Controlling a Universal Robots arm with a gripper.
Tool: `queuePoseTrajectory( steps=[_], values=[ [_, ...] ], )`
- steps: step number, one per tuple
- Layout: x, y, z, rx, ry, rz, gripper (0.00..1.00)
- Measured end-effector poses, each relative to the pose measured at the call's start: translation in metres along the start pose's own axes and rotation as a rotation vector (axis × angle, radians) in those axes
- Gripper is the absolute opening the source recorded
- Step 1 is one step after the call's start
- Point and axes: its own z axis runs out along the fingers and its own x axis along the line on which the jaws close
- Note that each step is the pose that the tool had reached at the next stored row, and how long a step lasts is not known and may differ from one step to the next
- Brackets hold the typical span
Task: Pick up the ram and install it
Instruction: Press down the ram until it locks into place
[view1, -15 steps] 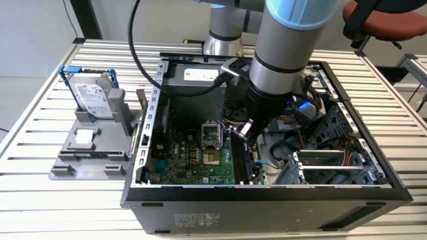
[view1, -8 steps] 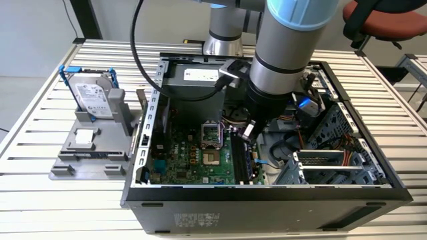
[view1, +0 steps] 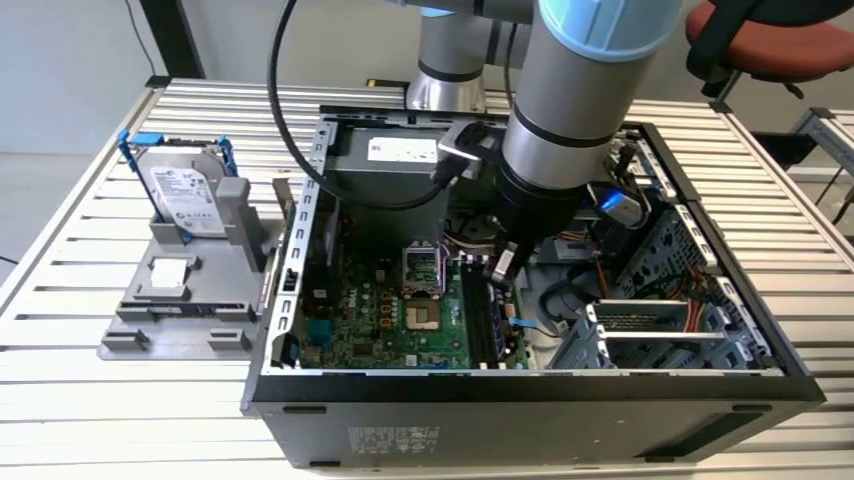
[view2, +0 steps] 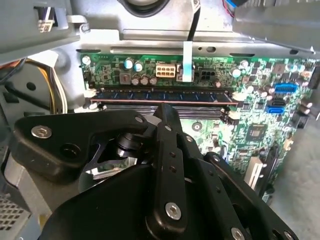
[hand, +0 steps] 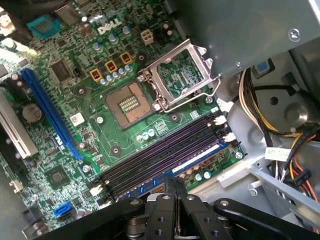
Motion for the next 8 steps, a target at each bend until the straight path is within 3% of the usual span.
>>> queuePoseTrajectory(
  steps=[4,8],
  values=[
    [-0.0006,-0.0011,0.0000,-0.0034,0.0013,-0.035,0.00],
    [-0.0007,-0.0011,0.0000,-0.0058,0.0019,-0.102,0.00]
  ],
)
